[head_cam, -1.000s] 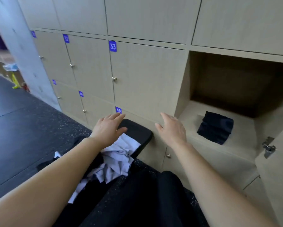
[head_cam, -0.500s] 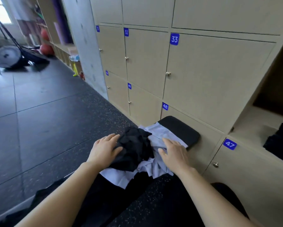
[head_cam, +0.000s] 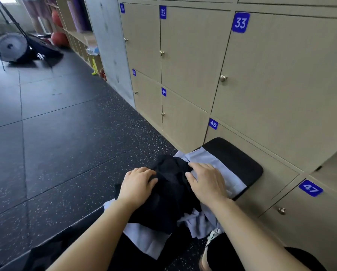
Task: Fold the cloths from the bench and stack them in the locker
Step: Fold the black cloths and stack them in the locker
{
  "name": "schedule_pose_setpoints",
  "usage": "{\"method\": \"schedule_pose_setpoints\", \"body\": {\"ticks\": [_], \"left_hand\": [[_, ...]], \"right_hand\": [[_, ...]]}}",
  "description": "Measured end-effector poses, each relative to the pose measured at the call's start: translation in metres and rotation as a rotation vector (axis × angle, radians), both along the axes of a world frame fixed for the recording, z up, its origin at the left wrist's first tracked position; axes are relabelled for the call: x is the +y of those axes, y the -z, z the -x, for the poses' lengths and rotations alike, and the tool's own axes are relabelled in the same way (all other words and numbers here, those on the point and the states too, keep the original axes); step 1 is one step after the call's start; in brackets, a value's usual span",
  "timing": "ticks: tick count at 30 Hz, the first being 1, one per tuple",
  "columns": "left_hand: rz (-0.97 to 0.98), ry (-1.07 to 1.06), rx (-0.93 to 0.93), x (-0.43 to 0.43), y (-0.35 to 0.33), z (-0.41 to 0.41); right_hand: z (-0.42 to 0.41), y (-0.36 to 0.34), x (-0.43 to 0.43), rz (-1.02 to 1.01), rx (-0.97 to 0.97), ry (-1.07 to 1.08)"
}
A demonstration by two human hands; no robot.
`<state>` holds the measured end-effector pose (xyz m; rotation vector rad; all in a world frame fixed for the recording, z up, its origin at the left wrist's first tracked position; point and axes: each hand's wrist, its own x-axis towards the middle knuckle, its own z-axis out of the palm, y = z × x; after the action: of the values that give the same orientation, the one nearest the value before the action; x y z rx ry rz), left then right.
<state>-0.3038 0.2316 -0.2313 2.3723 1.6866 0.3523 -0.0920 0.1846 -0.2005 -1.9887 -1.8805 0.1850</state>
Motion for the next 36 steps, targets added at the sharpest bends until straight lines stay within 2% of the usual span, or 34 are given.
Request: {"method": "schedule_pose_setpoints", "body": {"ticks": [4, 10, 14, 16, 18, 23, 28, 30, 33, 36], "left_hand": [[0.012, -0.013, 0.005, 0.007, 0.012, 0.0], [-0.01, -0.026, -0.02, 0.005, 0.025, 0.002], [-0.021, -0.018, -0.017, 0.005, 0.024, 0.004], [-0.038, -0.006, -0.02, 0.004, 0.023, 0.004], [-0.045, 0.01, -0.008, 0.003, 0.02, 0.005], [-0.05, 0.03, 0.018, -0.002, 0.009, 0.001], [-0.038, 0.037, -0.082, -0.017, -0.023, -0.033], [0.071, -0.009, -0.262, -0.029, -0.043, -0.056], [0.436, -0.077, -0.692, -0.044, -0.064, -0.091], [0.722, -0.185, -1.022, -0.061, -0.078, -0.123]], "right_hand": [[0.021, 0.006, 0.019, -0.004, -0.039, -0.097], [0.05, 0.018, 0.038, 0.135, -0.261, -0.169], [0.054, 0.014, 0.043, 0.12, -0.245, -0.158], [0.048, 0.006, 0.042, 0.074, -0.125, -0.088], [0.034, -0.004, 0.039, 0.046, 0.089, 0.036], [-0.009, -0.036, 0.022, 0.079, 0.825, 0.194], [-0.043, -0.076, -0.008, 0.002, 1.14, 0.224], [-0.051, -0.087, -0.019, -0.033, 1.24, 0.241], [-0.06, -0.099, -0.033, -0.068, 1.363, 0.278], [-0.067, -0.107, -0.044, -0.108, 1.422, 0.306]]}}
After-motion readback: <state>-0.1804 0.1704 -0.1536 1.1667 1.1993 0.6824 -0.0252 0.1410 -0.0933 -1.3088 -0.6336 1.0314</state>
